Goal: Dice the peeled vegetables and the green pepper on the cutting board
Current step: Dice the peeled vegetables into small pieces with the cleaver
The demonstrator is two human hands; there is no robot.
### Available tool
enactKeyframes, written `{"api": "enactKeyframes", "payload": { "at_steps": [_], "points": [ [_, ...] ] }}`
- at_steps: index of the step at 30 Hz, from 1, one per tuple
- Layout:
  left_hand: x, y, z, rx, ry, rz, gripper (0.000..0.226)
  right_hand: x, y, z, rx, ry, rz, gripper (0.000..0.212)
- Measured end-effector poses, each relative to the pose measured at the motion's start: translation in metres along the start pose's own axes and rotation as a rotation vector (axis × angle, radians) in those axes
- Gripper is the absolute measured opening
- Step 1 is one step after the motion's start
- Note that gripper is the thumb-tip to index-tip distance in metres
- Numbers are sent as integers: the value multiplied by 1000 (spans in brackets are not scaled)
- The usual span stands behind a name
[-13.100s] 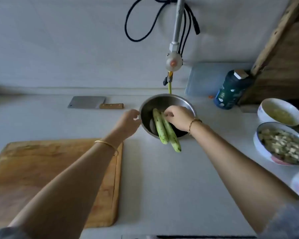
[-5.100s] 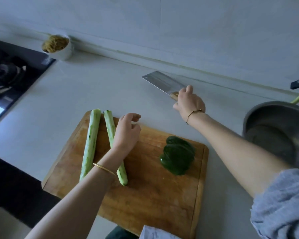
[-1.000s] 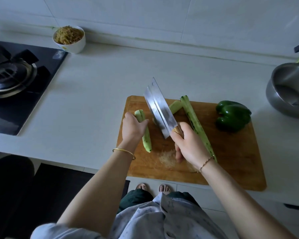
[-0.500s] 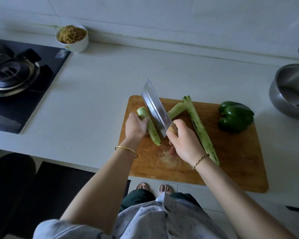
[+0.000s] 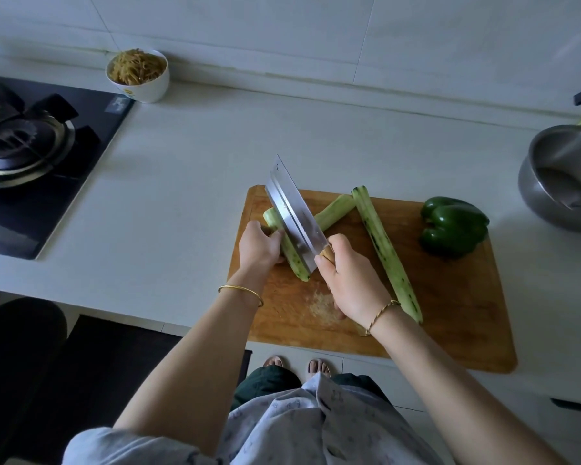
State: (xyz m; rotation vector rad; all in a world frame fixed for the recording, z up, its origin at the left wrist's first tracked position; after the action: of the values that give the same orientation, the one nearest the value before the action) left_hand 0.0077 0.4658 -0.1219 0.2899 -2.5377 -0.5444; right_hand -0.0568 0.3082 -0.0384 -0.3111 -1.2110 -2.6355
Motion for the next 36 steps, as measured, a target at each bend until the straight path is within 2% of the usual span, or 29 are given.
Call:
{"api": "enactKeyframes", "payload": {
  "at_steps": [18,36],
  "points": [
    [-4,-1,5,97,43,-20,17,-4,9,19,266,44,107,13],
    [-3,-2,4,82,37,-56,13,-6,15,12,259,-7,206,13]
  ]
}}
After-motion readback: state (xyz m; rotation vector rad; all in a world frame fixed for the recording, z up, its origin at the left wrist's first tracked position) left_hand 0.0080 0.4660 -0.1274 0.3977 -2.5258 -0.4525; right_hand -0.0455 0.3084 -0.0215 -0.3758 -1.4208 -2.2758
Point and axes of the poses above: each hand's wrist, its own x-axis away from the middle knuckle, its own y-axis out of the back of the hand, z = x × y, the point moved 7 cm from there along -x, towards the middle knuckle, and after that the axes turned 1 degree about x, right-handed, at the moved point
